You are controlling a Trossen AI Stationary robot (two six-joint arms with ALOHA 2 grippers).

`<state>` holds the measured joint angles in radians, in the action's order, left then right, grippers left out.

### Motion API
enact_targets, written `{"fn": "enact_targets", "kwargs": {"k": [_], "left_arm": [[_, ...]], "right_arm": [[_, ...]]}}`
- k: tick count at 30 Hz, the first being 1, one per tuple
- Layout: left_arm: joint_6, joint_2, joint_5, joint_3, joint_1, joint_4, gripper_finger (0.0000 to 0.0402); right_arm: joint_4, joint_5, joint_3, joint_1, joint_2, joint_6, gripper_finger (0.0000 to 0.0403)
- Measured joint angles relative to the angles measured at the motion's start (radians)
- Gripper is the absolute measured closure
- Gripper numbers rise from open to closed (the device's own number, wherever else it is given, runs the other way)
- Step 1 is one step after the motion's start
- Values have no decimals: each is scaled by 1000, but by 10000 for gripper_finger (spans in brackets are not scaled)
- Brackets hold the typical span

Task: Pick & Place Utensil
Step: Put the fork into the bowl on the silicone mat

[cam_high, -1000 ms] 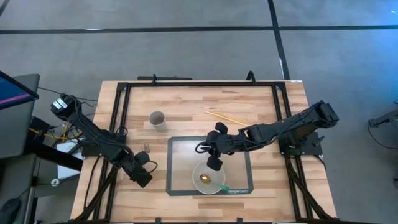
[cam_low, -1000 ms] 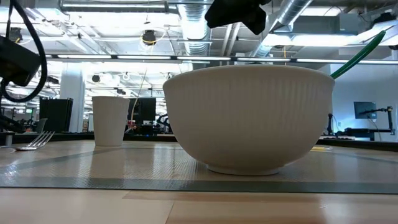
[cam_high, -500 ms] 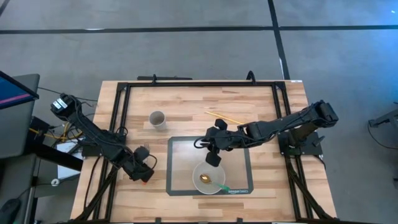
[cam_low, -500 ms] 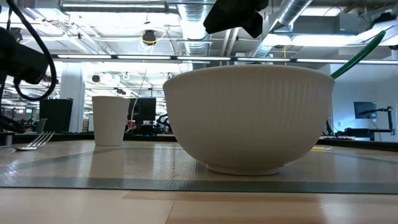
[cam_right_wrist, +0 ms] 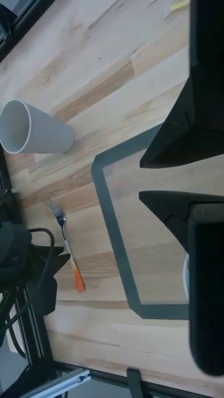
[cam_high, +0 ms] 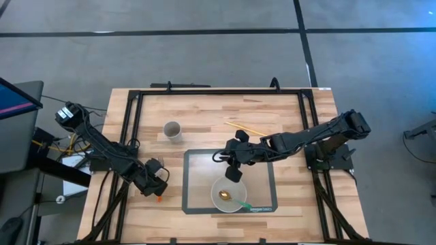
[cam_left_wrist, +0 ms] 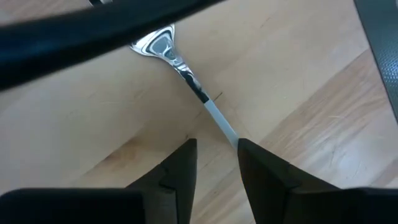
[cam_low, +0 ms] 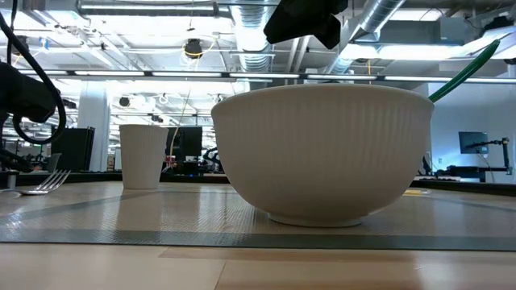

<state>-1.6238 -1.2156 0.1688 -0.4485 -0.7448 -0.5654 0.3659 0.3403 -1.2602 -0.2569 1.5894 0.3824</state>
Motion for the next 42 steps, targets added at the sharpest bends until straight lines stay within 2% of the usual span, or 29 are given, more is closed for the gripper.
{"fn": "enact_targets", "kwargs": {"k": [19, 25, 32, 35, 40, 42], "left_arm": [[-24, 18, -38, 1, 0, 103, 290], [-52, 6, 7, 10, 0, 103, 290], [-90, 2, 15, 41, 0, 126, 292], [-93, 2, 11, 48, 0, 126, 308], [-98, 1, 5, 49, 0, 126, 379], [-97, 1, 13, 49, 0, 137, 389]], "right_arm": [[0, -1, 0, 4, 0, 0, 340], [0, -1, 0, 4, 0, 0, 340], [0, -1, 0, 4, 0, 0, 340], [0, -1, 0, 4, 0, 0, 340], [0, -1, 0, 4, 0, 0, 340], [0, -1, 0, 4, 0, 0, 340]]}}
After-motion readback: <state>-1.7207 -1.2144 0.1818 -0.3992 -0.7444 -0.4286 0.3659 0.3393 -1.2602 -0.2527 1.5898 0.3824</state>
